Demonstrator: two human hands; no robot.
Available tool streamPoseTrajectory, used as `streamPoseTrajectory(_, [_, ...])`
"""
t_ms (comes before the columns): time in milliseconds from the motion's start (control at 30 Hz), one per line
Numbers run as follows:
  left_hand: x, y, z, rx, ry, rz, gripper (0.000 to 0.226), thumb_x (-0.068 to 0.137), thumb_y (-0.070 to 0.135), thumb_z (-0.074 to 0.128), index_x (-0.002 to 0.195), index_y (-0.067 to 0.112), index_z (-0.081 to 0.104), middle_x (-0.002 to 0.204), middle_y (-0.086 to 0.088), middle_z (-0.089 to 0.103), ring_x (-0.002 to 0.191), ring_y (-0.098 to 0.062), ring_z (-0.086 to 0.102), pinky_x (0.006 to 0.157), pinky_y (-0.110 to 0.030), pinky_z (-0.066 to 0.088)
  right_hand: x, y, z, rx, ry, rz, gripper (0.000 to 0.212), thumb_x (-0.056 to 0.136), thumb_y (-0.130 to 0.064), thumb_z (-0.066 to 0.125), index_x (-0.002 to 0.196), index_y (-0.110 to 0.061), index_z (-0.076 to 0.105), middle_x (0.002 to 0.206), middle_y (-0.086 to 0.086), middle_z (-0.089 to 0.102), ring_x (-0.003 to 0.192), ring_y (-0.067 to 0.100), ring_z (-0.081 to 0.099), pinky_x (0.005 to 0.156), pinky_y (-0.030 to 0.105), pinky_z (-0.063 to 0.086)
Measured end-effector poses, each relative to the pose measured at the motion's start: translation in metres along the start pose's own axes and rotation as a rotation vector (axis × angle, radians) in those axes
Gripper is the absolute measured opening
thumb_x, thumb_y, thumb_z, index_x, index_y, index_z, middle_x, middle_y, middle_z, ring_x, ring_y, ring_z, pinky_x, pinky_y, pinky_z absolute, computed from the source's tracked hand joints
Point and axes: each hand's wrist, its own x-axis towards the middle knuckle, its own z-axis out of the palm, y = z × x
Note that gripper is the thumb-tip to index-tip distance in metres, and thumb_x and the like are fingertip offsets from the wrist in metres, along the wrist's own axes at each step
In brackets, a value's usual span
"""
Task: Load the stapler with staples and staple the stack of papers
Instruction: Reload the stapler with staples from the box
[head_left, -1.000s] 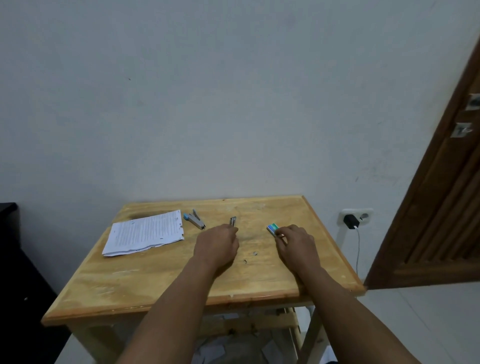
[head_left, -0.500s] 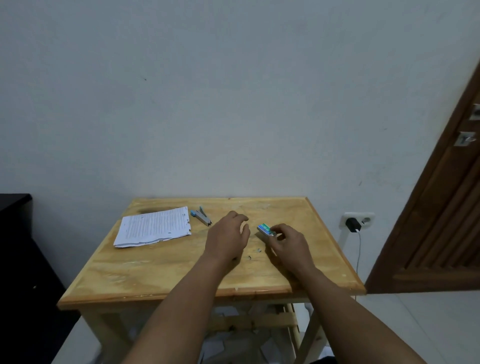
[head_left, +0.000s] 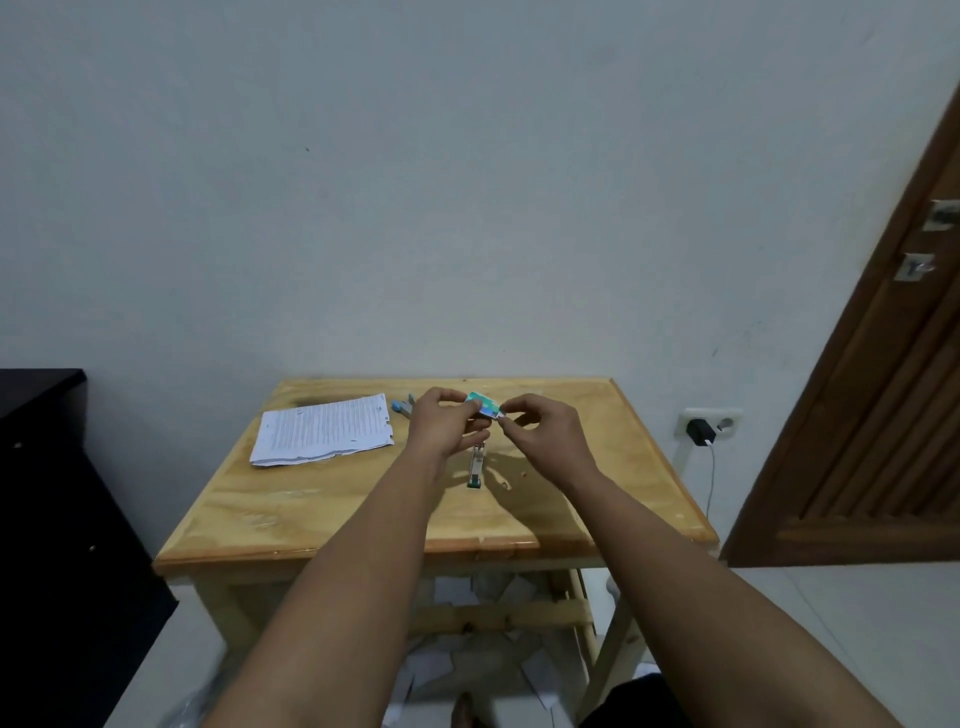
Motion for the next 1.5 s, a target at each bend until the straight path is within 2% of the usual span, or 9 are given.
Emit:
streamPoseTrajectory(200, [-0.013,-0.002,-0.016,-0.249,0.003,-0.081,0.016,0.102,0.005,0.063,0.116,-0.003,0.062,0.097,-0.019,0.077,0.076,-0.021,0.079,0.061,-0.031,0.065,-0.007,-0.011,0.008,0.147,0.036,0.04,0.019,0.092,-0.022,0.076,0.111,-0.022,0.077,0.105,-0.014,0.076,0.087,0.006,0.072,0.076,0.026,0.061])
streamPoseTrajectory(400, [-0.024,-0.001,-0.023,-0.24,-0.08,-0.111,0.033,0.097,0.004,0.071,0.127,-0.003,0.057,0.086,-0.016,0.081,0.078,-0.024,0.081,0.063,-0.035,0.066,-0.013,-0.014,0.017,0.15,-0.012,0.013,0.024,0.095,-0.013,0.071,0.117,-0.017,0.079,0.113,-0.007,0.075,0.089,0.003,0.07,0.072,0.013,0.053])
streamPoseTrajectory(467, [-0.026,-0.002,-0.023,-0.233,-0.068,-0.11,0.032,0.098,0.002,0.069,0.127,-0.003,0.056,0.086,-0.017,0.08,0.077,-0.024,0.081,0.065,-0.035,0.067,-0.016,-0.014,0.018,0.119,-0.029,0.016,0.019,0.095,-0.016,0.07,0.113,-0.019,0.078,0.109,-0.008,0.074,0.083,0.004,0.07,0.07,0.018,0.055])
streamPoseTrajectory(600, [-0.025,-0.002,-0.026,-0.227,-0.045,-0.103,0.028,0.1,0.002,0.067,0.126,-0.002,0.058,0.088,-0.017,0.081,0.078,-0.023,0.081,0.068,-0.036,0.067,-0.017,-0.009,0.018,0.095,-0.023,0.061,0.004,0.094,-0.027,0.073,0.097,-0.024,0.075,0.098,-0.012,0.073,0.078,0.011,0.073,0.075,0.039,0.063])
streamPoseTrajectory(700, [-0.025,-0.003,-0.027,-0.205,-0.036,-0.079,0.024,0.1,0.001,0.066,0.123,-0.002,0.06,0.094,-0.018,0.08,0.079,-0.023,0.081,0.069,-0.035,0.067,-0.013,-0.011,0.017,0.107,-0.022,0.097,0.014,0.096,-0.034,0.073,0.099,-0.022,0.079,0.095,-0.011,0.075,0.085,0.013,0.075,0.08,0.044,0.063])
streamPoseTrajectory(1000, [-0.022,-0.006,-0.022,-0.177,0.012,-0.054,0.02,0.099,0.0,0.068,0.118,-0.004,0.064,0.091,-0.019,0.078,0.073,-0.021,0.08,0.064,-0.03,0.066,-0.005,-0.018,0.012,-0.028,0.002,0.06,0.017,0.089,-0.034,0.082,0.104,-0.025,0.081,0.103,-0.011,0.074,0.088,0.01,0.068,0.079,0.029,0.056])
streamPoseTrajectory(1233, [-0.022,-0.008,-0.018,-0.149,0.031,-0.106,0.016,0.1,0.0,0.065,0.115,-0.003,0.062,0.085,-0.022,0.078,0.065,-0.021,0.079,0.059,-0.03,0.065,0.008,-0.024,0.005,-0.19,-0.153,0.05,0.008,0.087,-0.033,0.083,0.089,-0.025,0.081,0.108,-0.003,0.066,0.094,0.015,0.062,0.076,0.031,0.049])
streamPoseTrajectory(1367, [-0.021,-0.01,-0.016,-0.157,0.042,-0.131,0.014,0.101,0.002,0.066,0.113,-0.002,0.063,0.083,-0.02,0.079,0.066,-0.02,0.079,0.058,-0.03,0.065,0.012,-0.025,0.0,-0.121,-0.183,0.093,0.021,0.085,-0.032,0.084,0.07,-0.035,0.069,0.108,-0.004,0.066,0.09,0.017,0.064,0.078,0.03,0.047])
streamPoseTrajectory(1500, [-0.019,-0.01,-0.014,-0.188,0.041,-0.143,0.012,0.101,0.002,0.065,0.112,-0.003,0.063,0.088,-0.02,0.079,0.069,-0.02,0.079,0.061,-0.032,0.066,0.012,-0.022,-0.004,-0.058,-0.152,0.11,0.014,0.085,-0.028,0.082,0.076,-0.034,0.074,0.103,-0.002,0.071,0.103,0.016,0.063,0.081,0.028,0.042])
